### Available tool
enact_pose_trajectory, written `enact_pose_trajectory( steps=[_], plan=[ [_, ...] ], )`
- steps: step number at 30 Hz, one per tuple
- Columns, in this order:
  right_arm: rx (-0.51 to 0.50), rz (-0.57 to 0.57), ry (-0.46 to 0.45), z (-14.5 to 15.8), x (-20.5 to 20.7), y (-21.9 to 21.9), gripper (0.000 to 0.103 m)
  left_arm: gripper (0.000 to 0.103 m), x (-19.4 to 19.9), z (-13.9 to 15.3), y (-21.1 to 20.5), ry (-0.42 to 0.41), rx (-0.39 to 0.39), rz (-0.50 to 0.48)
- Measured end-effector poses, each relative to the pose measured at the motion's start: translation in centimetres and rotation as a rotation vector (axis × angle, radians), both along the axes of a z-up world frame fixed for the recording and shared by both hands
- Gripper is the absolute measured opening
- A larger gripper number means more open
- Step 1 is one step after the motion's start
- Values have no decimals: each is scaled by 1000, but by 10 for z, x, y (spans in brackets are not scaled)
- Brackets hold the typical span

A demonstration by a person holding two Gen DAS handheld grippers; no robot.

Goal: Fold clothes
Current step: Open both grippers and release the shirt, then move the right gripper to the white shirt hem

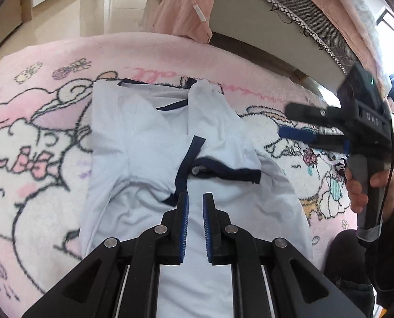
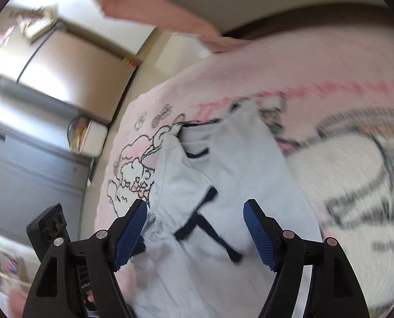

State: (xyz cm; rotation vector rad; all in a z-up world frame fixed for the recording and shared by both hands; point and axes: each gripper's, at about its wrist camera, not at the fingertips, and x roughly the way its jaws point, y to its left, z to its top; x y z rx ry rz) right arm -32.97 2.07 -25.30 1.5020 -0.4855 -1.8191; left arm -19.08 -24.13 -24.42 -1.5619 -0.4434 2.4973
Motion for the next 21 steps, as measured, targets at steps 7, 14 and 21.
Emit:
enact_pose_trajectory(
  steps=[7,14,21],
  plan=[
    [-68,-124,-65,1,53,48,79,40,42,25,-4,62,96,121],
    [-101,-100,-56,10,107,52,80,89,82,53,12,156,246,193],
    [-173,-250,-117,-14,147,67,82,89,121,53,40,93,250,225]
  ],
)
